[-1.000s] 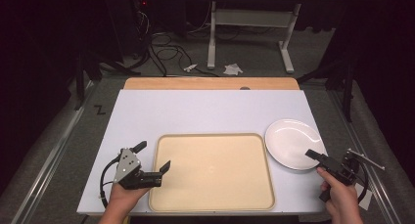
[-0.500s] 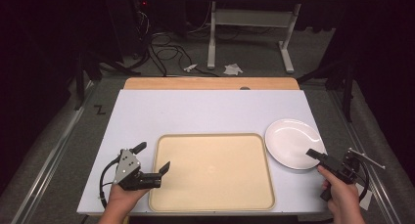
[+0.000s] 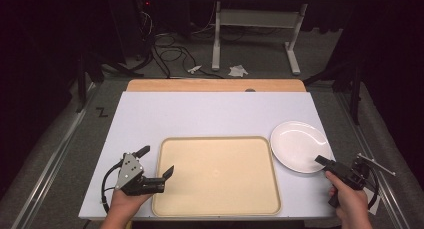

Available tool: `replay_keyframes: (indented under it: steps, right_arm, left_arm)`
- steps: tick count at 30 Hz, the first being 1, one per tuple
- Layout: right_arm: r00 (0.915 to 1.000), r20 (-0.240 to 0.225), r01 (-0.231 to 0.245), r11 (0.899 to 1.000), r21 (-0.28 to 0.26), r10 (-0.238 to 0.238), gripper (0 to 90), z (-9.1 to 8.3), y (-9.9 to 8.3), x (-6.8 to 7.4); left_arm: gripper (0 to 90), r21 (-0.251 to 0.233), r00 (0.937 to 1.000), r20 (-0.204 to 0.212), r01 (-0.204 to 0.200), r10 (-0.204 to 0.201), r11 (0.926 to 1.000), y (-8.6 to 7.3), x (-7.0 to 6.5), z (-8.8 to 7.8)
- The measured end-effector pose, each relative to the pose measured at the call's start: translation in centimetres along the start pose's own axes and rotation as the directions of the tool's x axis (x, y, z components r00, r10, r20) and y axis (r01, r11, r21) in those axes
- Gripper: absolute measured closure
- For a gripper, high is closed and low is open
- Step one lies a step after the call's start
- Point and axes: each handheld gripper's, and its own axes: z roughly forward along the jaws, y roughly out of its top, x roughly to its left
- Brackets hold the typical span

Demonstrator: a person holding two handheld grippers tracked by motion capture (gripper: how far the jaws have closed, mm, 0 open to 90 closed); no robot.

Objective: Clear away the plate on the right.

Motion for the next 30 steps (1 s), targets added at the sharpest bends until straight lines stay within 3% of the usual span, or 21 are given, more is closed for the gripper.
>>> replay_keyframes:
  steps: [13, 19, 25, 30]
  right_arm:
    - [0.9966, -0.041, -0.071, 0.997, 0.014, 0.071, 71.6, 0.3, 0.4, -1.5]
    - [0.9939, -0.057, -0.093, 0.995, 0.022, 0.094, 75.5, 0.4, 0.4, -1.7]
    - [0.9938, -0.044, -0.102, 0.995, 0.019, 0.102, 82.4, 0.6, 0.5, -1.9]
    - [0.9857, -0.063, -0.155, 0.988, 0.022, 0.156, 85.2, 0.5, 0.5, -2.1]
  left_arm:
    - [4.3, 0.005, 0.9999, 0.008, -0.007, 0.007, 1.0, 0.0, -0.1, 0.1]
    - [4.7, 0.01, 0.9999, 0.01, -0.012, 0.012, 0.9999, -0.1, -0.1, 0.3]
    - [5.3, 0.009, 0.9998, 0.011, -0.014, 0.014, 0.9999, -0.1, -0.2, 0.3]
    - [5.7, 0.011, 0.9999, 0.011, -0.013, 0.013, 0.9999, -0.1, -0.2, 0.3]
